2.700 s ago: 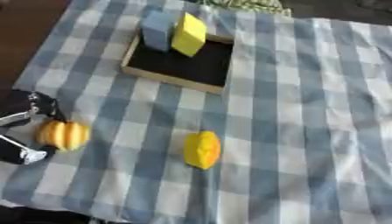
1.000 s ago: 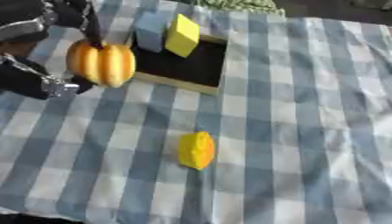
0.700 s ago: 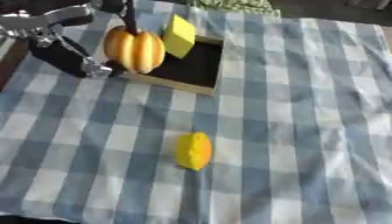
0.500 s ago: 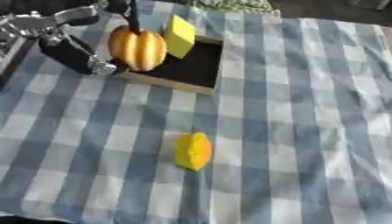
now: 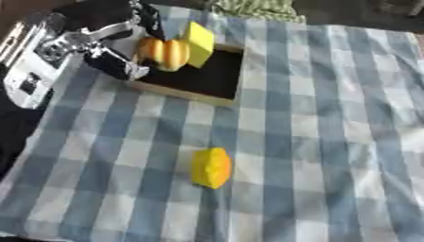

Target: Pick up objects on the table and place them in the box.

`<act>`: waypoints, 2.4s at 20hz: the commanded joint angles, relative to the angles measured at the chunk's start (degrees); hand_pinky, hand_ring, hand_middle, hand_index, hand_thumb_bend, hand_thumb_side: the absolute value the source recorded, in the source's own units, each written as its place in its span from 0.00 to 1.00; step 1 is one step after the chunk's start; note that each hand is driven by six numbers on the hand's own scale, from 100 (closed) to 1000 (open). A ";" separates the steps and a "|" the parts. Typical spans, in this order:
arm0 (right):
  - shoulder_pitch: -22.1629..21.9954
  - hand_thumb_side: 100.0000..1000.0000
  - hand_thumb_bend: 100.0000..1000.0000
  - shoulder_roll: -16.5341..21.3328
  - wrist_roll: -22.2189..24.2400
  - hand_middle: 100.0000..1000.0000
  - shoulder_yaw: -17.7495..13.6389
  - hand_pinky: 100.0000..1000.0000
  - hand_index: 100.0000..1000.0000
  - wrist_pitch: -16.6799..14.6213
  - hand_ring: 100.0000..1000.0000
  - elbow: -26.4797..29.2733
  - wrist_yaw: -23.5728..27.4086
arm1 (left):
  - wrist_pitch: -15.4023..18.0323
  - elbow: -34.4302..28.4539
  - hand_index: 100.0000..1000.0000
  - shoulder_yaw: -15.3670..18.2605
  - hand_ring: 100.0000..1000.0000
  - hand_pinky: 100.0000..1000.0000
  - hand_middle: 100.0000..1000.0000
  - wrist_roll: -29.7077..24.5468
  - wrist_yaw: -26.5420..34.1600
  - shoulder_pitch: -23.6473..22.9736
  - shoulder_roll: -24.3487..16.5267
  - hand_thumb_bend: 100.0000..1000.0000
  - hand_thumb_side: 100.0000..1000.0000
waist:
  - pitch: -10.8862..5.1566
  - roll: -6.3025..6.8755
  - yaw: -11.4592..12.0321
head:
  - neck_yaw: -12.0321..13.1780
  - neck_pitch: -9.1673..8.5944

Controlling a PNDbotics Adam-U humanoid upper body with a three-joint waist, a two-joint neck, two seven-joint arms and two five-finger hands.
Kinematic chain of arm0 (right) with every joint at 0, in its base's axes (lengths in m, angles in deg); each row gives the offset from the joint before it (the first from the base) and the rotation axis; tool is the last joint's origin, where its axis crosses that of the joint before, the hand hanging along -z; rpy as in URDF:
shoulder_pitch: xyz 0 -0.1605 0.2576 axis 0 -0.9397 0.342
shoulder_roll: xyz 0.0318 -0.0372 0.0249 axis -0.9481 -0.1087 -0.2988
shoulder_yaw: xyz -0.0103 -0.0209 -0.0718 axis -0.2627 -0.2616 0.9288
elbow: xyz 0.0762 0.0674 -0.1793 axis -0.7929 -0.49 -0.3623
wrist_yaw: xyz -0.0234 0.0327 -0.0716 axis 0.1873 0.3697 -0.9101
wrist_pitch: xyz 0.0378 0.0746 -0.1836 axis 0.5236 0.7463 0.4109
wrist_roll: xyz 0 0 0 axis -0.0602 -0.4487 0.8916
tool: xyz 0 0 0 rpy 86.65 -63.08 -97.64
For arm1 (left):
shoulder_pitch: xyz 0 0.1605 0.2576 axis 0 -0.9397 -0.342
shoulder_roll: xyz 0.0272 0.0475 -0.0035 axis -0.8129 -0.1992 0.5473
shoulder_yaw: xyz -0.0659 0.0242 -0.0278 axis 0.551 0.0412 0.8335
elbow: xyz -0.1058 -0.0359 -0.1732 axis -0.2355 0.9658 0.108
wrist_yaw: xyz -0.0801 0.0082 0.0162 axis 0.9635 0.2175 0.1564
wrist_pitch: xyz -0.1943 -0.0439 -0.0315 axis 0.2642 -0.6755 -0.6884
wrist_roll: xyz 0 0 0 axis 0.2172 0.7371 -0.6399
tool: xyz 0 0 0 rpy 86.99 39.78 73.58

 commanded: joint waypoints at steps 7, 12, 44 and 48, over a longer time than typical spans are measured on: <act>0.33 0.41 0.00 0.52 0.13 0.45 -0.99 0.98 0.67 0.20 0.87 0.54 0.62 | 0.95 4.45 0.61 2.34 0.62 0.77 0.53 1.92 -2.42 1.49 1.26 0.07 0.04 | -0.77 0.14 -0.38 | 0.35 -1.23; 0.08 0.41 0.00 0.17 0.20 0.45 -1.10 0.98 0.67 0.41 0.87 0.64 0.87 | 0.45 5.28 0.64 2.72 0.64 0.78 0.55 1.99 -4.69 1.51 1.42 0.17 0.05 | -0.83 0.10 -0.39 | 0.41 -1.19; -0.58 0.41 0.00 -0.62 0.59 0.45 -1.62 0.99 0.67 0.90 0.88 0.56 0.96 | -4.19 -1.74 0.75 2.25 0.70 0.82 0.60 -1.41 -3.66 -0.04 0.24 0.20 0.04 | -1.34 0.07 -0.23 | -0.12 -0.66; -0.71 0.41 0.00 -0.48 0.57 0.45 -1.69 0.99 0.67 0.87 0.88 0.57 0.91 | -4.16 -6.78 0.74 1.59 0.69 0.82 0.58 -2.27 -0.04 -0.51 -0.99 0.11 0.02 | -1.33 0.15 -0.15 | -0.52 -0.22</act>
